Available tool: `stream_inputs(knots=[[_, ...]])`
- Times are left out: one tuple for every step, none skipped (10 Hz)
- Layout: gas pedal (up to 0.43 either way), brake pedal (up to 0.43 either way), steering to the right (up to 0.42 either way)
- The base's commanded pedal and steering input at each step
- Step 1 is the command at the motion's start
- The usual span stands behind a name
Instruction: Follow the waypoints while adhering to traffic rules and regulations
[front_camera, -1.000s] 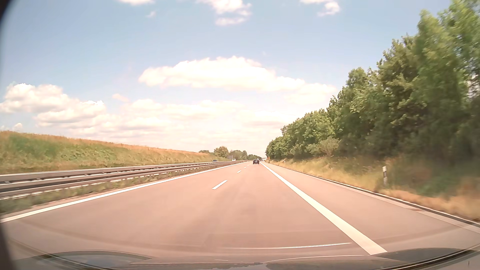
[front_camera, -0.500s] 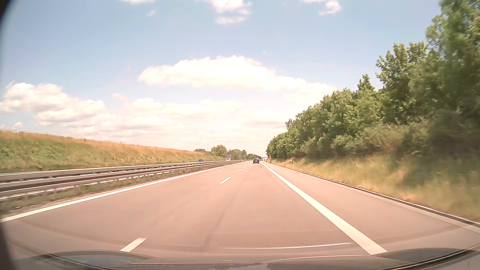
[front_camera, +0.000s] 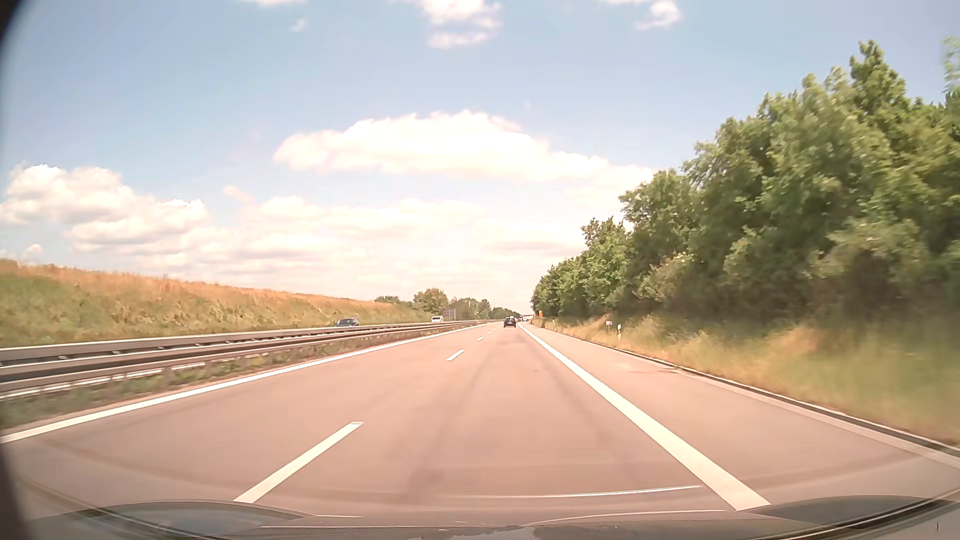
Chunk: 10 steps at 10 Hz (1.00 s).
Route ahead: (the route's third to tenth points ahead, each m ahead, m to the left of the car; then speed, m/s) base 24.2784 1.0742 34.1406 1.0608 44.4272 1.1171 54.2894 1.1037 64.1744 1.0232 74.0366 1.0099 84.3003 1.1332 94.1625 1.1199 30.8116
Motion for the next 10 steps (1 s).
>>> stream_inputs(knots=[[0.429,0.006,0.0],[0.429,0.012,0.0],[0.429,0.012,-0.002],[0.429,0.012,-0.003],[0.429,0.012,-0.003],[0.429,0.012,-0.003],[0.429,0.012,-0.002],[0.429,0.012,-0.002],[0.429,0.012,-0.002],[0.429,0.012,-0.002]])
